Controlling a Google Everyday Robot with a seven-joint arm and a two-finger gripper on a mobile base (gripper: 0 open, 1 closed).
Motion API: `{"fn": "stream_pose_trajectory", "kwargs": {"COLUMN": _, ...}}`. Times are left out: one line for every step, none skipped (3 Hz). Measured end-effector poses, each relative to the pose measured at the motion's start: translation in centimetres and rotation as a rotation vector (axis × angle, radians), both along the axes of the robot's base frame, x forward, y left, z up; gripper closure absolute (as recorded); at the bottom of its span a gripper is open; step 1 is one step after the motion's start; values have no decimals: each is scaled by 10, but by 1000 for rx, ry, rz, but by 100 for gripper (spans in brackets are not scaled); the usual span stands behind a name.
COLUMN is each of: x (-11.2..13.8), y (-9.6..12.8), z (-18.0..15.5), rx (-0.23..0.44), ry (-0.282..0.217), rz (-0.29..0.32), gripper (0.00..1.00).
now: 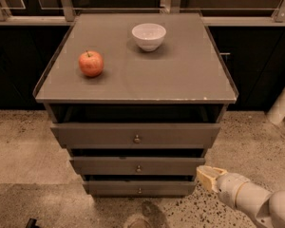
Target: Close top drawer
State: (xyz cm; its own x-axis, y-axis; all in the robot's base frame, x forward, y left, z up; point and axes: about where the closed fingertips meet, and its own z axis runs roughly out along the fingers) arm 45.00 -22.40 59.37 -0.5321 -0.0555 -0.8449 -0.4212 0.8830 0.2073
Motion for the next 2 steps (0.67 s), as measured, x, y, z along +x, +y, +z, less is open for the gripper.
{"fn": "stream_pose_trajectory", "kwargs": {"x": 0, "y": 0, "z": 0, "rx": 0, "ry": 0, "rz": 0, "gripper": 57}}
{"fn": "stream_pose_trajectory", "kwargs": {"x": 0, "y": 0, "z": 0, "rx": 0, "ry": 0, "rz": 0, "gripper": 34}}
